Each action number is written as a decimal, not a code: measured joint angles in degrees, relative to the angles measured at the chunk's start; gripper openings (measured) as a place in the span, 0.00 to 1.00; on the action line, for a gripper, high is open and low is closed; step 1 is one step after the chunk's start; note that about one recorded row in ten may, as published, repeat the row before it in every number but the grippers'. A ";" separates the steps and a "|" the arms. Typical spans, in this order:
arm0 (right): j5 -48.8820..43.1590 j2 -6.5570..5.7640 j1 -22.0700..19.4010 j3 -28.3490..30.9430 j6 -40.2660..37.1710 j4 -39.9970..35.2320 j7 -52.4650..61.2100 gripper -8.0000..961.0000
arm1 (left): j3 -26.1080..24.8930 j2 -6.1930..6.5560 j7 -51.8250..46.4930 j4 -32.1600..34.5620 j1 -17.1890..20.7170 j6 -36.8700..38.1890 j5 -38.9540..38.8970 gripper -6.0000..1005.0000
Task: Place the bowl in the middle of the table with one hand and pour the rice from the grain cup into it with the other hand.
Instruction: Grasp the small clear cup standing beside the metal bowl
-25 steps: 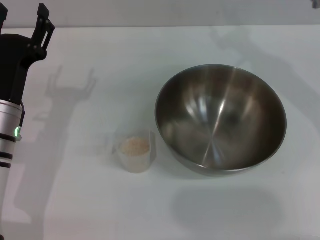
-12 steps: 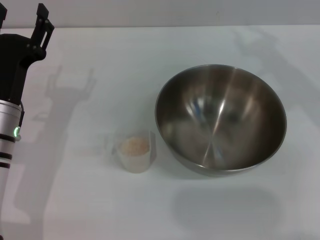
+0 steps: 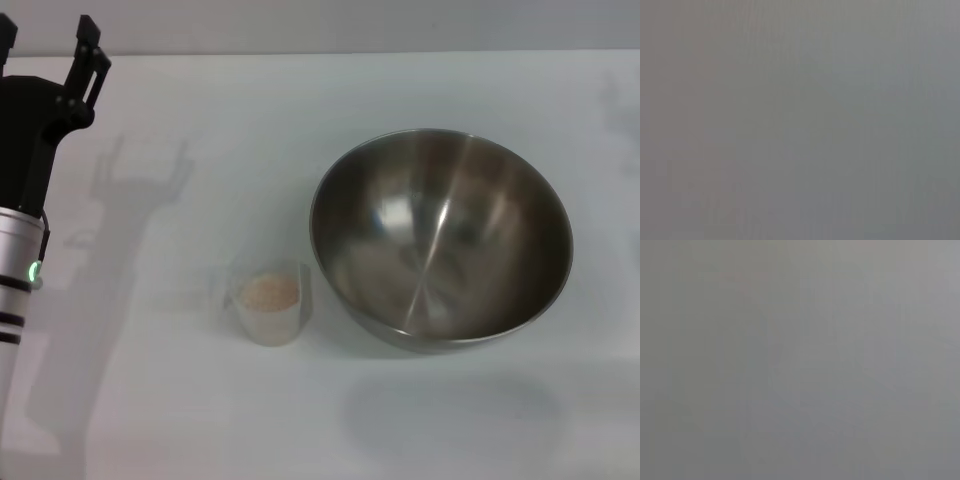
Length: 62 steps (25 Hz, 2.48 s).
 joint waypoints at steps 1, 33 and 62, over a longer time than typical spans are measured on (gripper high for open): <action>2.70 -0.04 1.08 -0.02 -3.97 4.31 0.21 0.44 | 0.00 0.00 0.00 0.00 0.00 0.00 0.00 0.83; 16.08 -2.00 15.30 6.89 -1.25 37.01 13.22 0.44 | 22.93 0.45 1.17 3.38 14.34 8.36 0.30 0.83; 15.85 -2.26 18.30 6.96 0.82 37.38 9.97 0.44 | 28.80 0.26 5.25 -0.22 15.58 -2.11 -0.03 0.83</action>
